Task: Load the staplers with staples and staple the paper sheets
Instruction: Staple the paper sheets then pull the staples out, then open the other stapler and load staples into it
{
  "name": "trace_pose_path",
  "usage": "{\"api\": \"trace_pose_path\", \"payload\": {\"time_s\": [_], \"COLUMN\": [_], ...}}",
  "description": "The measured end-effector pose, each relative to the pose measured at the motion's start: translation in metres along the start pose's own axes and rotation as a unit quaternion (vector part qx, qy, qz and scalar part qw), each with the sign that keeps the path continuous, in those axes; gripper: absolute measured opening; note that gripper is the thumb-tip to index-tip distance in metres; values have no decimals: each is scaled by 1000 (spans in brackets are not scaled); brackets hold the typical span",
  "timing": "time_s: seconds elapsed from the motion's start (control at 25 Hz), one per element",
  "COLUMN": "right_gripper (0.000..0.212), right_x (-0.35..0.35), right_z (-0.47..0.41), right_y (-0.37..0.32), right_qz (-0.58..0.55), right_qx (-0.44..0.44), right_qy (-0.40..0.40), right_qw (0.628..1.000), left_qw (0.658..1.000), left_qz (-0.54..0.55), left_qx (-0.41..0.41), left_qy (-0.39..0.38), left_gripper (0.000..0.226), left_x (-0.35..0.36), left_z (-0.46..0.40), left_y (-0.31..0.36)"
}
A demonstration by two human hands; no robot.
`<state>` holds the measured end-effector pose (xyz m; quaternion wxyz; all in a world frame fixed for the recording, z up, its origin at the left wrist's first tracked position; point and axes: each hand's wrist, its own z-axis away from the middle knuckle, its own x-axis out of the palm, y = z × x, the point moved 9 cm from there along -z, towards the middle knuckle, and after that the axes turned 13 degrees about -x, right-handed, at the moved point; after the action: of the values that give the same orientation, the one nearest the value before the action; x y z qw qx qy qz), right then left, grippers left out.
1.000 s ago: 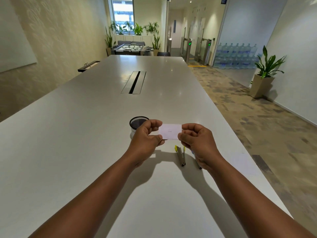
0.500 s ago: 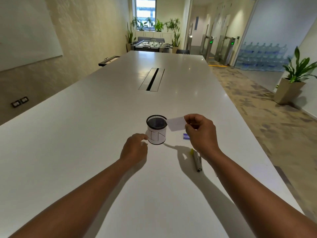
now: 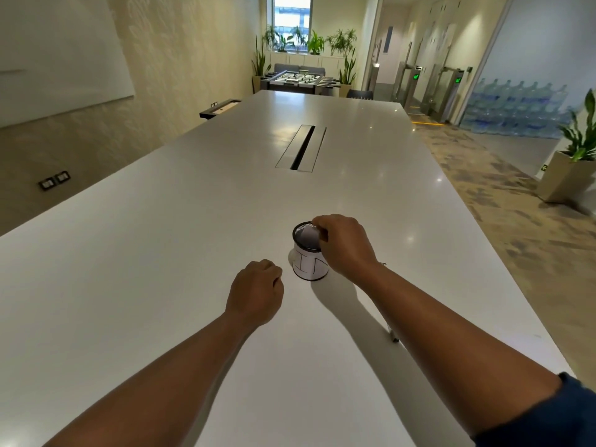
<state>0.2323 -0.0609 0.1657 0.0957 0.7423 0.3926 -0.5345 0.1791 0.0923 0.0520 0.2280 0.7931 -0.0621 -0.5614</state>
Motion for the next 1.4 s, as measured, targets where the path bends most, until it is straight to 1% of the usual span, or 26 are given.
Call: {"api": "trace_pose_path", "payload": {"time_s": [0.08,0.12,0.2,0.28,0.44,0.6,0.68,0.84,0.96,1.04,1.12,1.2,1.28,1.36,1.4], "right_gripper": [14,16,29,37,37,29,30,30,15,12,21,27,25,23,21], "right_x": [10,11,5,-5,-18,-36,-40,-46,-48,-45,-38,-33,-31,-30,-29], "right_z": [1,5,18,37,84,144,172,213,236,248,258,268,278,285,287], "right_y": [-1,-1,1,11,49,85,98,109,104,97,90,82,77,76,76], "right_qz": [7,-1,-32,-59,-110,-144,-152,-141,-113,-101,-108,-107,-99,-93,-94], "right_qx": [-19,-30,-38,-24,73,178,218,261,253,243,239,226,209,204,204], "right_qy": [-12,-1,43,88,122,192,204,195,193,184,177,179,196,209,207], "right_qw": [1000,1000,998,994,984,954,942,935,941,947,949,952,953,952,952], "left_qw": [1000,1000,1000,1000,999,995,993,990,987,982,971,959,949,944,945], "left_qz": [7,9,8,6,-23,-57,-61,-35,34,100,132,106,47,8,4], "left_qx": [2,4,9,14,28,82,103,133,154,140,127,135,146,145,141], "left_qy": [2,3,6,8,14,23,19,-15,-40,-81,-154,-227,-275,-295,-296], "left_gripper": [20,20,19,19,18,11,9,12,15,25,45,70,94,110,114], "left_x": [0,0,-1,-3,-3,-3,-1,12,22,33,51,70,86,95,97], "left_z": [1,1,1,2,8,17,23,45,66,73,77,83,83,80,77], "left_y": [0,0,2,3,8,21,30,68,109,130,144,155,163,167,169]}}
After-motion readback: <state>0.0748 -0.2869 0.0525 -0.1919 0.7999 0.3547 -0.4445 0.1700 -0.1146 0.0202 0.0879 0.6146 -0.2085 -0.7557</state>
